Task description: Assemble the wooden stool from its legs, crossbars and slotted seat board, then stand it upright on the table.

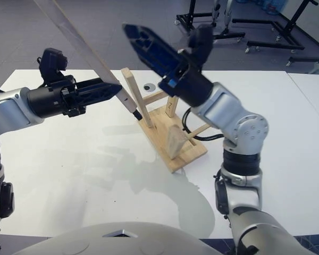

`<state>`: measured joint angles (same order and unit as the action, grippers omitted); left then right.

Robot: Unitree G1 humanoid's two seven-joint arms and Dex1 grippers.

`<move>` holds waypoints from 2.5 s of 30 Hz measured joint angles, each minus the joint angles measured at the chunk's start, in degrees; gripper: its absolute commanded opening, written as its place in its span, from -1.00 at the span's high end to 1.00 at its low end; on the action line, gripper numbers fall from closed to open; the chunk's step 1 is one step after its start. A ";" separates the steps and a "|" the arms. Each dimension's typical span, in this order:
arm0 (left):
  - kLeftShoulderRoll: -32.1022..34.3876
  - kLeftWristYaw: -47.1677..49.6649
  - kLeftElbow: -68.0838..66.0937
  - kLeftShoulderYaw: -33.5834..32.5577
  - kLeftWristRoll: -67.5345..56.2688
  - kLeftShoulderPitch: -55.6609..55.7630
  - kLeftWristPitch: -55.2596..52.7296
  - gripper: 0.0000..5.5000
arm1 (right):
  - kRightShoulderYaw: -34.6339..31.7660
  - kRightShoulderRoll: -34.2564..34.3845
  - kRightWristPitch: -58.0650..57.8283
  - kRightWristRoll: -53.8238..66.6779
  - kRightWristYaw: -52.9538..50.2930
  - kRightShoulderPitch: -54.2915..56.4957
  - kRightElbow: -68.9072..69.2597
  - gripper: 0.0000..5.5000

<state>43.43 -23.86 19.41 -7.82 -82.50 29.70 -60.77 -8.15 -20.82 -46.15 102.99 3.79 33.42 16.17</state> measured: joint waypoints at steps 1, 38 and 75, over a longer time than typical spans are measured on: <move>0.85 -2.01 0.15 0.09 1.88 -0.18 0.06 0.25 | -0.74 -1.15 -0.03 0.02 0.01 0.51 -0.25 -0.96; -5.21 -14.25 8.59 9.11 25.10 -13.41 3.11 0.25 | -16.84 -12.05 4.30 -3.93 4.68 -31.54 6.52 -0.96; -7.20 -11.00 10.31 8.24 24.85 -16.14 3.06 0.25 | -21.18 -44.04 17.44 -69.57 60.14 -63.59 -19.12 -0.96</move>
<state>36.23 -34.86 29.71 0.43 -57.65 13.56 -57.71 -29.34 -64.87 -28.72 33.42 63.93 -30.17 -2.95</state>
